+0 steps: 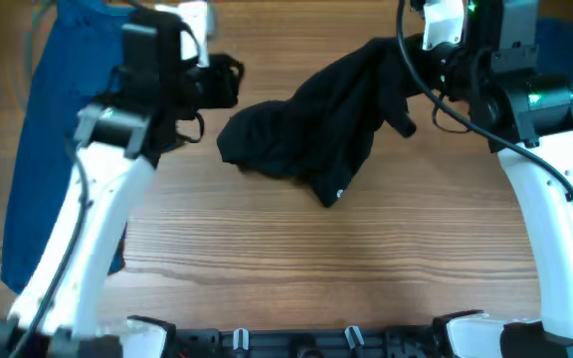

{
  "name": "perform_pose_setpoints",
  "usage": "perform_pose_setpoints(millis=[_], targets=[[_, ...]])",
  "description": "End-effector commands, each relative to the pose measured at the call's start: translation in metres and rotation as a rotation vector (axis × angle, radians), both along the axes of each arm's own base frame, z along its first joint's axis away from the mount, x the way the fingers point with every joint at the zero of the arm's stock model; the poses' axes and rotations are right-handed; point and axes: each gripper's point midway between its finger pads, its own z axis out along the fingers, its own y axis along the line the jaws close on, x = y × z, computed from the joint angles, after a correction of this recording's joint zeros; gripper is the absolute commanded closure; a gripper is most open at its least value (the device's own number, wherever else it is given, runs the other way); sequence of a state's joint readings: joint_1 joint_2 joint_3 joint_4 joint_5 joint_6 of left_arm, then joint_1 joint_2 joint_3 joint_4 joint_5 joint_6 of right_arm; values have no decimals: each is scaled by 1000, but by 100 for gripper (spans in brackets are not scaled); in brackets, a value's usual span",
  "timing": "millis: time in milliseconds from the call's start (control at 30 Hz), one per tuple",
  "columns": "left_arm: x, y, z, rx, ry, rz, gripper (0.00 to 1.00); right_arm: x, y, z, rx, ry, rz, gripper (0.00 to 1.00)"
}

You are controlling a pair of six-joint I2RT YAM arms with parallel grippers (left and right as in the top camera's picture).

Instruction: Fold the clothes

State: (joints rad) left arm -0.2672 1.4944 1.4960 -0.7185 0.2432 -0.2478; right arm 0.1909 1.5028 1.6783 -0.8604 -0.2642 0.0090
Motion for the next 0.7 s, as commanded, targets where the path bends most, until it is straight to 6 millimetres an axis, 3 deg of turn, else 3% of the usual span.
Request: perform_pose_setpoints(millis=[0, 200, 367, 567, 633, 667], targets=[[3, -20, -55, 54, 124, -143, 63, -3, -4, 19, -14, -50, -9, 96], [4, -25, -137, 174, 270, -306, 39, -4, -5, 17, -15, -39, -9, 96], [7, -24, -187, 209, 367, -326, 39, -5, -5, 17, -13, -38, -11, 96], [10, -22, -218, 235, 412, -340, 61, -4, -5, 17, -13, -40, -11, 96], [12, -22, -220, 236, 410, -339, 79, -4, -5, 17, -13, -40, -11, 96], [14, -22, -220, 243, 400, -333, 96, -4, -5, 17, -13, -40, -11, 96]])
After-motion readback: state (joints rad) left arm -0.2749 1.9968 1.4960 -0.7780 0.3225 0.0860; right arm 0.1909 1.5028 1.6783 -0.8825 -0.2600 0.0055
